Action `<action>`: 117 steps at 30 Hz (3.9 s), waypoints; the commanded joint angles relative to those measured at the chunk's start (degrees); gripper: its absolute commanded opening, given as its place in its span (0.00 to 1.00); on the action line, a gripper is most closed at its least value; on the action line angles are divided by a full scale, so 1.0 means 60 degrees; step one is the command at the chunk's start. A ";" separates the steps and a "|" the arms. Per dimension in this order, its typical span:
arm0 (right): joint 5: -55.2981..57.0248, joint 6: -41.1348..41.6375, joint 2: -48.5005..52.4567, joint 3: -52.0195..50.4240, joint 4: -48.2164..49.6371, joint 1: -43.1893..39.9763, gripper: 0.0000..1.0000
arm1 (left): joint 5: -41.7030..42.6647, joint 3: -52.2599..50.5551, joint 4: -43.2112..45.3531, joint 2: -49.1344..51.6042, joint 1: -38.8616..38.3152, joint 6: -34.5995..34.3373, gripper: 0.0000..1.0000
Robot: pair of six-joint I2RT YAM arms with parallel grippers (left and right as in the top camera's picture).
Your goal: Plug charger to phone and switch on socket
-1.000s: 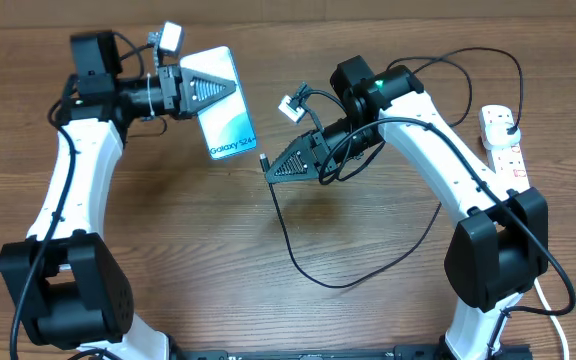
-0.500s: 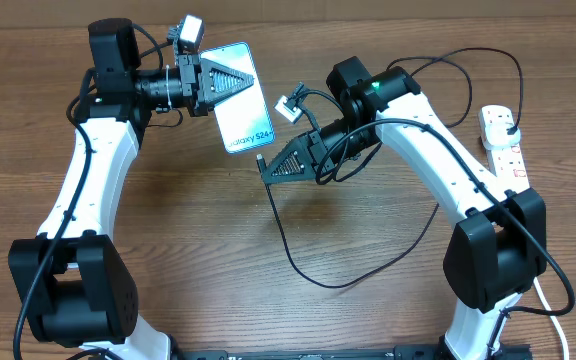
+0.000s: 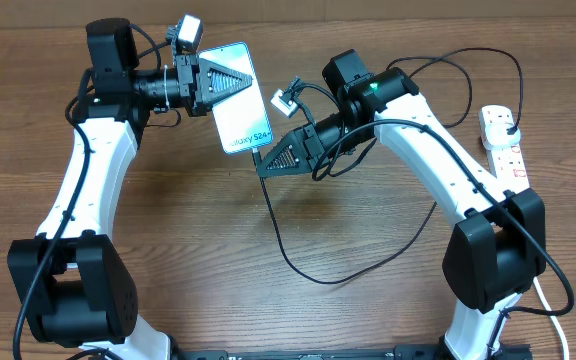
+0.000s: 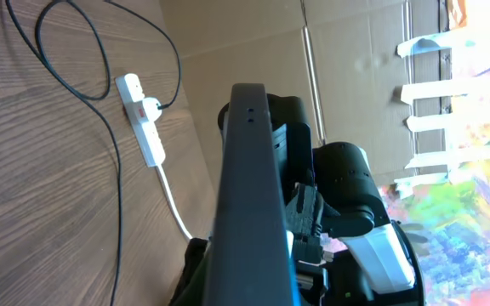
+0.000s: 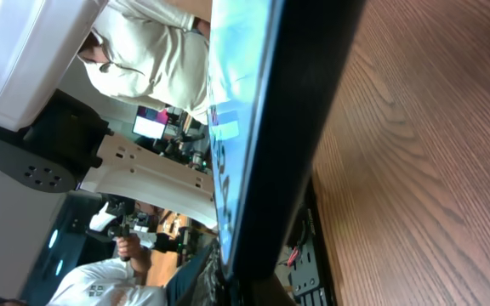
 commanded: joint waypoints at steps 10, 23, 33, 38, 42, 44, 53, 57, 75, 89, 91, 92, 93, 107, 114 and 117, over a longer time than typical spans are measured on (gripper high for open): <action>0.0259 0.0477 0.0018 -0.0033 0.0040 -0.0015 0.04 | 0.0576 0.0142 0.0033 -0.0393 -0.0106 0.0849 0.04; 0.0266 0.0477 0.0018 -0.0029 -0.0109 0.0015 0.04 | -0.0189 0.0138 0.0025 -0.0393 -0.0120 0.0903 0.04; 0.0517 0.0543 0.0018 -0.0033 -0.0102 0.0047 0.04 | -0.0117 0.0138 -0.0036 -0.0393 -0.0408 0.0586 0.04; 0.0506 0.0546 0.0018 -0.0029 -0.0058 0.0033 0.04 | 0.0007 0.0138 -0.0036 -0.0393 -0.0408 0.0605 0.04; 0.0393 0.0546 0.0018 -0.0029 -0.0025 0.0018 0.04 | 0.0178 0.0138 -0.0036 -0.0393 -0.0408 0.0765 0.04; 0.0324 0.0546 0.0015 -0.0029 0.0007 0.0018 0.04 | 0.0178 0.0138 -0.0040 -0.0393 -0.0401 0.0809 0.04; 0.0076 0.1413 0.0015 -0.0029 0.0918 0.0018 0.04 | 0.0186 0.0138 -0.0237 -0.0393 -0.0408 0.0969 0.04; 0.0076 0.1621 0.0015 -0.0022 0.1147 0.0018 0.04 | 0.0189 0.0138 -0.0517 -0.0393 -0.0408 0.1217 0.04; 0.0076 0.2084 0.0015 -0.0022 0.1355 -0.0219 0.04 | 0.0463 0.0138 -0.0535 -0.0393 -0.0408 0.1523 0.04; 0.0080 0.2328 0.0015 -0.0022 0.1497 -0.0521 0.04 | 0.0721 0.0138 -0.0535 -0.0393 -0.0273 0.1384 0.04; 0.0080 0.2324 0.0015 -0.0022 0.1504 -0.0521 0.04 | 0.0718 0.0138 -0.0532 -0.0393 -0.0273 0.1067 0.04; 0.0080 0.2328 0.0015 -0.0022 0.1508 -0.0521 0.04 | 0.0710 0.0138 -0.0525 -0.0393 -0.0273 0.0929 0.04; 0.0080 0.2324 0.0015 -0.0022 0.1508 -0.0521 0.04 | 0.0710 0.0138 -0.0525 -0.0393 -0.0273 0.0739 0.04; 0.0080 0.3187 0.0015 -0.0022 0.2371 -0.0521 0.04 | -0.0189 0.0138 -0.0685 -0.0393 -0.0353 0.0415 0.04; 0.0262 0.5337 0.0015 -0.0022 0.4269 -0.0517 0.04 | -0.0725 0.0138 -0.0710 -0.0393 -0.0357 0.0452 0.04; 0.0390 0.5690 0.0015 -0.0022 0.4572 -0.0517 0.04 | -0.0936 0.0138 -0.0714 -0.0393 -0.0361 0.0448 0.04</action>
